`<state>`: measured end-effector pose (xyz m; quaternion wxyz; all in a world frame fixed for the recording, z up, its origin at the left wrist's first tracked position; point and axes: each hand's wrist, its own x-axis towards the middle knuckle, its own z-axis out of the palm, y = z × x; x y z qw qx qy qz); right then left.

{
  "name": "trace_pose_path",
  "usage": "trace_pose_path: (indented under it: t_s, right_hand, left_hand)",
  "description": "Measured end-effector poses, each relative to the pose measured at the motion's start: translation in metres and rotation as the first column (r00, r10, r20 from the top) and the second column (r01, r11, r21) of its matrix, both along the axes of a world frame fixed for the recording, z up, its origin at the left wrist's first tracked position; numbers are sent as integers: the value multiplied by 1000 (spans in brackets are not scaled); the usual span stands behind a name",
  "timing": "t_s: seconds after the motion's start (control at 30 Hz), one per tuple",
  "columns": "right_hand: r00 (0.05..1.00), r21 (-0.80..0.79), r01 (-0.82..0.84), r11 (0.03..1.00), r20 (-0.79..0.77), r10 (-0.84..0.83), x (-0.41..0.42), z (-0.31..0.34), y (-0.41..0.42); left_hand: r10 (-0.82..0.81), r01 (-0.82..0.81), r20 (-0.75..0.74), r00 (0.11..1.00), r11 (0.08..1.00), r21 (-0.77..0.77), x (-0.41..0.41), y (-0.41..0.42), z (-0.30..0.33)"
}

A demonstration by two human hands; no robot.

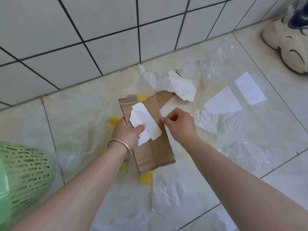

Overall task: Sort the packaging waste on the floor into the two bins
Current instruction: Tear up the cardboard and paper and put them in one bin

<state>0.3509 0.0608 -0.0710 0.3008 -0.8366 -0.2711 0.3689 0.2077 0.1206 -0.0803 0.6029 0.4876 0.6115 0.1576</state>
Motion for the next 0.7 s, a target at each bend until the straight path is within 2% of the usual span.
trace_pose_path:
  t_s: [0.17,0.37,0.43,0.53,0.7]
  right_hand:
    - [997,-7,-38,999,73,39,12,7,35]
    - [964,105,138,985,216,-158,56,5,63]
    - [941,41,120,992,314,-127,74,-6,70]
    - [898,-148,25,989,438,42,95,-23,79]
    - [895,-285,-71,956,404,187,112,-40,98]
  left_hand:
    - [25,-25,23,999,1000,0,19,17,-1]
    - [65,-66,40,997,997,27,36,40,-6]
    - [82,-84,58,995,996,19,38,45,-10]
    - [117,-116,105,988,993,-16,40,50,-18]
    - [125,-121,118,985,992,-41,43,56,-31]
